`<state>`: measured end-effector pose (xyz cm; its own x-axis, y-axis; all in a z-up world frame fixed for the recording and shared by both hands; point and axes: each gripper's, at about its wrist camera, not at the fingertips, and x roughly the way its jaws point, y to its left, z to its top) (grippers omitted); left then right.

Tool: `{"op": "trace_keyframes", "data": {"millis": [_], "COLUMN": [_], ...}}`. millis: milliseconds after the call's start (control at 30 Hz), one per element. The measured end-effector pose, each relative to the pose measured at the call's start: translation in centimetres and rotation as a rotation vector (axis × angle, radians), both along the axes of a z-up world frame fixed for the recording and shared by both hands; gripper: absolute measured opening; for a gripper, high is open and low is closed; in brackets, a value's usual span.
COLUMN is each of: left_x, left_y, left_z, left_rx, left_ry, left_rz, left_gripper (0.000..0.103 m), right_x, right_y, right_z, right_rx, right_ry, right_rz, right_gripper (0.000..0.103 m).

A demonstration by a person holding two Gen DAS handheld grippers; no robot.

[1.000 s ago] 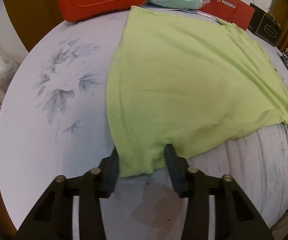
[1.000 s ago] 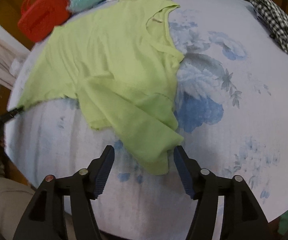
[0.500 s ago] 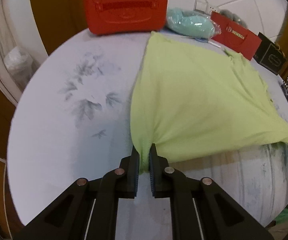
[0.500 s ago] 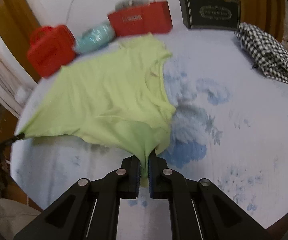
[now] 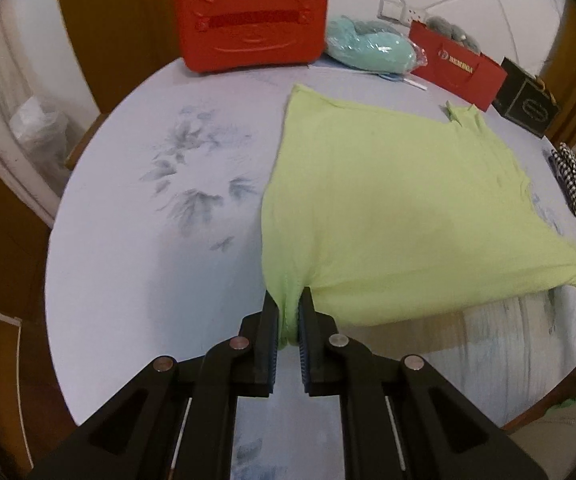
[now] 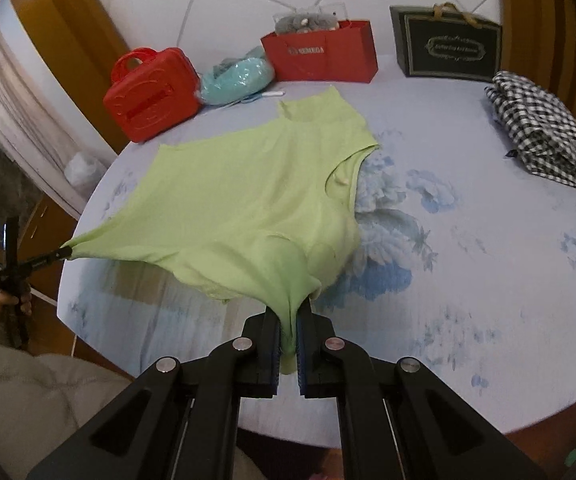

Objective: Fold clothes
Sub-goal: 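Lift the hem with both grippers and fold it toward the collar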

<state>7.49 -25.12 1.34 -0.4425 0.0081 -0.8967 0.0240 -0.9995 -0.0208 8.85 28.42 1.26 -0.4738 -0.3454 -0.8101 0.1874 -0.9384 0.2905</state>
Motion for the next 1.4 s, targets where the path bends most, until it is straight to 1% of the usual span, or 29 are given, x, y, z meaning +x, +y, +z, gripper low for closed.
{"op": "trace_keyframes", "data": {"millis": [133,233,300,433,533,667,800,833,867,900,933,967,1000,1067,1100,1133,1167,1300,1400], "left_x": [-4.7,-9.1,-12.7,-19.9,-25.2,-30.8,-35.0,-35.7,-36.3,-36.8,-36.9,-36.7,-36.1,-34.4,-33.2,-32.0,-30.6,-25.3,-21.9], "left_y": [0.4,0.6,0.4,0.0,0.2,0.9,1.0,0.9,0.7,0.5,0.3,0.2,0.3,0.5,0.6,0.7,0.7,0.5,0.2], "left_z": [-0.7,-0.9,-1.1,-1.4,-1.9,-3.8,-6.2,-6.7,-7.1,-7.4,-7.4,-7.1,-6.5,-5.2,-4.5,-4.1,-3.9,-4.1,-5.7], "left_rx": [0.005,0.009,0.024,0.035,0.024,-0.016,-0.037,-0.041,-0.046,-0.053,-0.06,-0.064,-0.068,-0.084,-0.085,-0.078,-0.07,-0.05,-0.036], "left_ry": [-0.037,-0.056,-0.071,-0.09,-0.105,-0.152,-0.193,-0.199,-0.203,-0.201,-0.191,-0.165,-0.125,-0.049,-0.016,0.006,0.019,0.031,0.01], "left_rz": [-0.055,-0.078,-0.082,-0.075,-0.076,-0.081,-0.057,-0.044,-0.027,-0.003,0.017,0.03,0.035,0.03,0.023,0.019,0.017,0.022,0.027], "left_gripper": [0.007,0.008,0.008,0.008,0.008,0.008,0.008,0.011,0.013,0.02,0.035,0.043,0.052,0.055,0.06,0.064,0.065,0.065,0.066], "right_x": [-4.6,-9.1,-12.1,-19.6,-25.8,-33.4,-39.6,-40.9,-42.1,-43.2,-43.9,-44.3,-44.6,-44.3,-43.6,-42.4,-41.3,-34.5,-28.9], "right_y": [-0.5,-1.3,-1.5,-1.6,-2.1,-3.1,-4.1,-4.1,-4.1,-4.0,-3.8,-3.4,-3.1,-2.4,-2.0,-1.6,-1.3,-0.4,-0.3], "right_z": [-1.5,-2.6,-3.0,-3.2,-3.2,-4.2,-6.1,-6.5,-6.9,-7.2,-7.3,-7.2,-7.0,-6.3,-5.9,-5.6,-5.3,-5.1,-5.7], "right_rx": [0.016,0.06,0.081,0.129,0.172,0.211,0.235,0.229,0.223,0.215,0.202,0.191,0.179,0.156,0.142,0.125,0.108,0.087,0.087], "right_ry": [-0.051,-0.089,-0.108,-0.125,-0.139,-0.174,-0.206,-0.21,-0.214,-0.215,-0.205,-0.187,-0.168,-0.125,-0.107,-0.099,-0.09,-0.081,-0.099], "right_rz": [0.061,0.119,0.136,0.144,0.159,0.18,0.186,0.169,0.152,0.131,0.105,0.079,0.053,0.02,0.011,0.007,0.004,-0.002,-0.003], "right_gripper": [0.005,0.005,0.005,0.005,0.005,0.005,0.006,0.006,0.009,0.013,0.029,0.049,0.055,0.056,0.056,0.056,0.056,0.059,0.06]}}
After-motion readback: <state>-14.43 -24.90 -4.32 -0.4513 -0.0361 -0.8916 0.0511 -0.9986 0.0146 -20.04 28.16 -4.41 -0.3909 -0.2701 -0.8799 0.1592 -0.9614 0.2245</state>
